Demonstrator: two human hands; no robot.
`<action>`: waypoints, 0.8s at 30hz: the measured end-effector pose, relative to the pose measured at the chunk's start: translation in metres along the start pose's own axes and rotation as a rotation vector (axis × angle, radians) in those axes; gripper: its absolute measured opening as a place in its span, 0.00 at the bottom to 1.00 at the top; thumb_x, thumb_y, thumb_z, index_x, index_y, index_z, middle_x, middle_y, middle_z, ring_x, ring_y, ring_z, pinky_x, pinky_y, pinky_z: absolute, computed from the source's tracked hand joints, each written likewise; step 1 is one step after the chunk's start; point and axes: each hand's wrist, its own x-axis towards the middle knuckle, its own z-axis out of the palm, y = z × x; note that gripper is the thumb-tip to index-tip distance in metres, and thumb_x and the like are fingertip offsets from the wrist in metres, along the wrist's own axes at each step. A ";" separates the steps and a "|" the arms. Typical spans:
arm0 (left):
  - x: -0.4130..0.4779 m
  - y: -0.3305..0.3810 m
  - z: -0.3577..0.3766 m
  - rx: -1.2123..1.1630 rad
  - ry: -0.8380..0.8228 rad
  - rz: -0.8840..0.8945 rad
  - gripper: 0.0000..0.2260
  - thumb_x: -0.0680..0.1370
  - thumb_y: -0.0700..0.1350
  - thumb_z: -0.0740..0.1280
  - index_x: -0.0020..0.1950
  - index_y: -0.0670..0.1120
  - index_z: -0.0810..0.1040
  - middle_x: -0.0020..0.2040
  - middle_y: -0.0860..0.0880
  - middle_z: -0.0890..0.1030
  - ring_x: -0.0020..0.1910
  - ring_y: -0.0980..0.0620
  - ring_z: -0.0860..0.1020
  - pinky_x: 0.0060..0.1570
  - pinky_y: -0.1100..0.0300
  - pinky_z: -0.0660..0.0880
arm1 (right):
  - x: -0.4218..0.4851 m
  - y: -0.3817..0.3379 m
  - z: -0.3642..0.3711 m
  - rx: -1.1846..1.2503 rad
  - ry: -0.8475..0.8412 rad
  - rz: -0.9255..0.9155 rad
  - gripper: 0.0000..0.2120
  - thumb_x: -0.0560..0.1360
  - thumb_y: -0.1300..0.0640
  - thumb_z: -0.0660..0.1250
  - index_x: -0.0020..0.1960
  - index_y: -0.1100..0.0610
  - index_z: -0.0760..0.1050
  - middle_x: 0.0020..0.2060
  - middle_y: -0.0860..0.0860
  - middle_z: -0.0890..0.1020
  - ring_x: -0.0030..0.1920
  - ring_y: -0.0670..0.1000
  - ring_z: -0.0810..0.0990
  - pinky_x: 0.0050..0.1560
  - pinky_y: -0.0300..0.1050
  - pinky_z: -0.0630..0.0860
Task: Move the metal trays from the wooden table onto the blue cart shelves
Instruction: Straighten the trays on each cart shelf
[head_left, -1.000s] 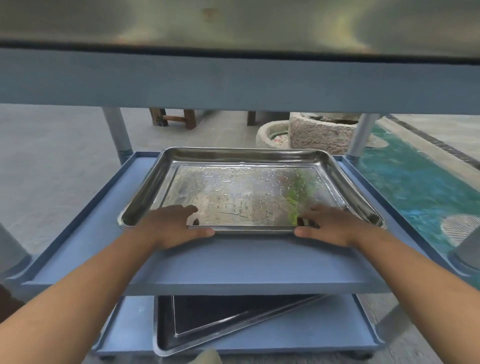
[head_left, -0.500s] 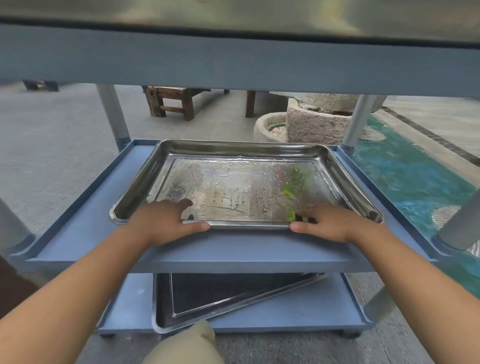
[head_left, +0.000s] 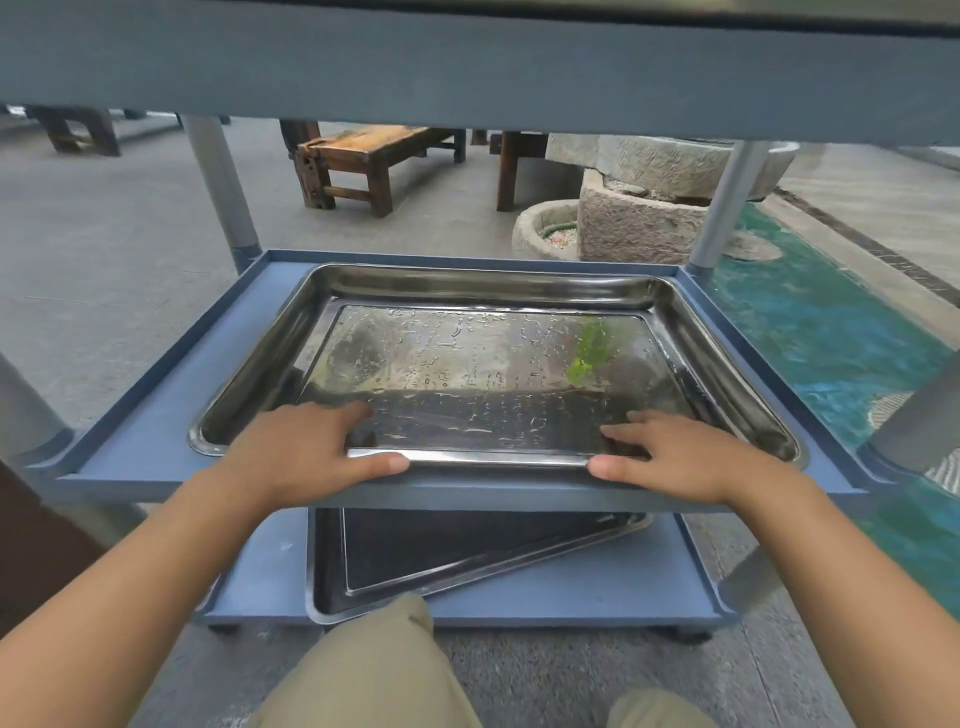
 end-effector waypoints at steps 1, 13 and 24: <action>-0.003 0.000 0.000 0.003 0.002 0.000 0.46 0.61 0.84 0.43 0.66 0.58 0.70 0.52 0.52 0.83 0.50 0.47 0.81 0.46 0.52 0.77 | -0.003 -0.001 0.001 -0.007 -0.005 -0.001 0.53 0.58 0.14 0.45 0.75 0.41 0.62 0.77 0.48 0.62 0.77 0.47 0.57 0.70 0.51 0.60; -0.018 0.004 0.000 -0.009 0.024 -0.012 0.44 0.62 0.84 0.43 0.67 0.60 0.68 0.52 0.54 0.83 0.48 0.50 0.81 0.41 0.54 0.75 | -0.018 -0.006 0.001 -0.006 0.003 -0.007 0.51 0.59 0.15 0.45 0.75 0.40 0.62 0.77 0.46 0.61 0.77 0.46 0.57 0.68 0.54 0.64; -0.038 0.015 -0.005 -0.001 0.164 0.052 0.38 0.69 0.78 0.49 0.67 0.55 0.73 0.57 0.56 0.82 0.53 0.52 0.81 0.45 0.56 0.76 | -0.029 0.000 0.014 -0.033 0.369 -0.182 0.39 0.69 0.22 0.48 0.69 0.43 0.71 0.62 0.42 0.78 0.64 0.45 0.74 0.58 0.47 0.74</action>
